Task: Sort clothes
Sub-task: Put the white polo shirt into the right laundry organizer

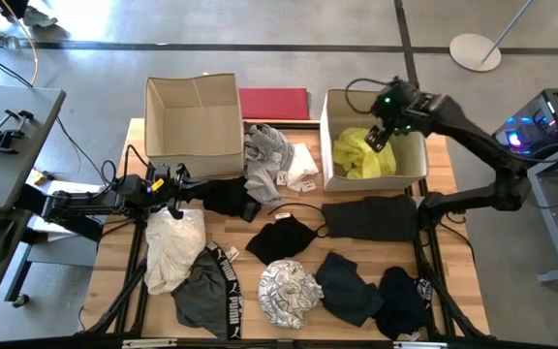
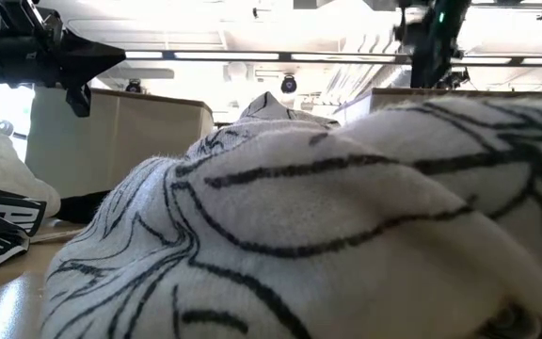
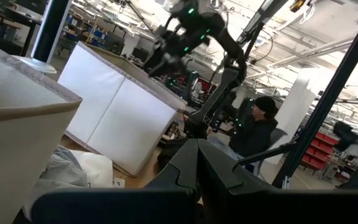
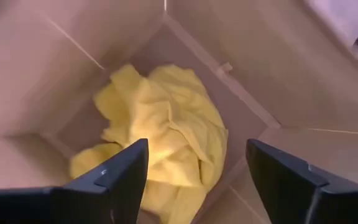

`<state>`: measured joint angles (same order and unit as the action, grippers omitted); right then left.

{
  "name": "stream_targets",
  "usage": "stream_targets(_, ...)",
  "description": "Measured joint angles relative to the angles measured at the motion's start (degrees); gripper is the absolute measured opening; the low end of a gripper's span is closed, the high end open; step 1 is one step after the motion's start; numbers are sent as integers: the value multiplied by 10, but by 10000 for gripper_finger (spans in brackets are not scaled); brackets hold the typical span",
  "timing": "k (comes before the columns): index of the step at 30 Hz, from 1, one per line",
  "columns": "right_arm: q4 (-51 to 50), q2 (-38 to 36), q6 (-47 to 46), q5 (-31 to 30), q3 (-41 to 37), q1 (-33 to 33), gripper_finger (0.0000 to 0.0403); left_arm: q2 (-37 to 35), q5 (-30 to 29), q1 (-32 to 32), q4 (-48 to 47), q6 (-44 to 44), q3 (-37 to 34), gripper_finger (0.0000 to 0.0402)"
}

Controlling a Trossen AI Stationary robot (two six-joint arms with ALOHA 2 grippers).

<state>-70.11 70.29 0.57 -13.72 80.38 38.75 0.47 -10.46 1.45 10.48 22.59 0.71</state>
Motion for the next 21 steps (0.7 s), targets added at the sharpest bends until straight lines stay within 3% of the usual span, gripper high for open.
stream_targets(5,-22,-51,-43,7,24,-109,258,0,0,0,-4,10,0,0)
stream_targets(11,-3,-124,-152,13,-42,-323,259,0,0,0,-6,11,0,0)
stream_targets(16,92,-148,-218,3,-136,-502,259,0,0,0,-2,11,0,0)
stream_targets(21,228,-121,-244,3,-221,-628,259,0,-3,0,-2,8,0,0)
